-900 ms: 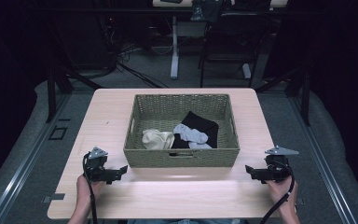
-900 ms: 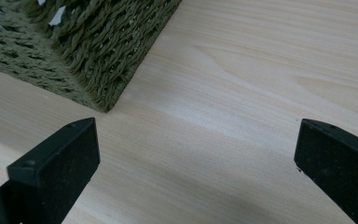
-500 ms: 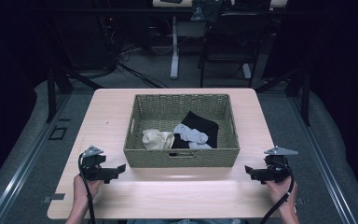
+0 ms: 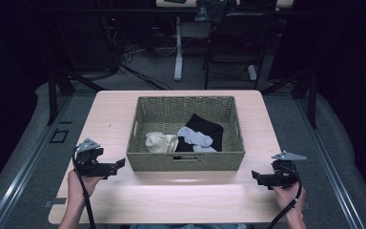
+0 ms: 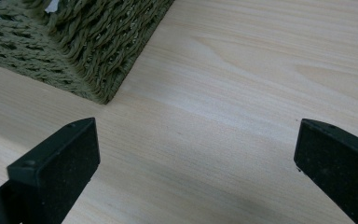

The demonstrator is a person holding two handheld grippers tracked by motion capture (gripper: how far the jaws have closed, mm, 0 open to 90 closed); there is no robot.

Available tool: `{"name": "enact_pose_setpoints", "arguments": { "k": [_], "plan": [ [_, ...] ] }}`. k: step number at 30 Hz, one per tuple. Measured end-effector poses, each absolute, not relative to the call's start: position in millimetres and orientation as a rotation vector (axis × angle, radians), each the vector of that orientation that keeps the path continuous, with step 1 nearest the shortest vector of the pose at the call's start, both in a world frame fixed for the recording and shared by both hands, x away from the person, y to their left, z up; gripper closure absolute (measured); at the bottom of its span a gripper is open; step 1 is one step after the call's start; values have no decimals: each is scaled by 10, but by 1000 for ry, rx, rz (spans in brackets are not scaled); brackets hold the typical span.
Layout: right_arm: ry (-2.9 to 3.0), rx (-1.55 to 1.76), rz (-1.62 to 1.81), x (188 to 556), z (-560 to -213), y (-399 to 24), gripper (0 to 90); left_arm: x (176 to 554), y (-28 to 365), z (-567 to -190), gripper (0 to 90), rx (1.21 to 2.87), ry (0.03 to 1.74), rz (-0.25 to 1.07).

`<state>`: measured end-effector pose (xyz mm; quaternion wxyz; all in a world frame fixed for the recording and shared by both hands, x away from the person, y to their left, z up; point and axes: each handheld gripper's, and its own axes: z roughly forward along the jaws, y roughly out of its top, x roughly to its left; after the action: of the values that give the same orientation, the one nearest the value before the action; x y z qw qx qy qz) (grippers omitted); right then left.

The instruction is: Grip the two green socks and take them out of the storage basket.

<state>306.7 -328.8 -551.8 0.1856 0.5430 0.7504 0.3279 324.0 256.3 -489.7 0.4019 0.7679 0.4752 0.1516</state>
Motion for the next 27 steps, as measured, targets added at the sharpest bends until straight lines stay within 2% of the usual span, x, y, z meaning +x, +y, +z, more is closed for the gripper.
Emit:
{"name": "enact_pose_setpoints", "arguments": {
  "k": [13,27],
  "plan": [
    [2129,1511,909,3076,-5512,-3252,0,3622,2355,-4333,5,2068,1111,341],
    [2169,1515,918,3093,-5532,-3266,0,4074,1884,-4148,51,2247,976,295]
  ]
}}
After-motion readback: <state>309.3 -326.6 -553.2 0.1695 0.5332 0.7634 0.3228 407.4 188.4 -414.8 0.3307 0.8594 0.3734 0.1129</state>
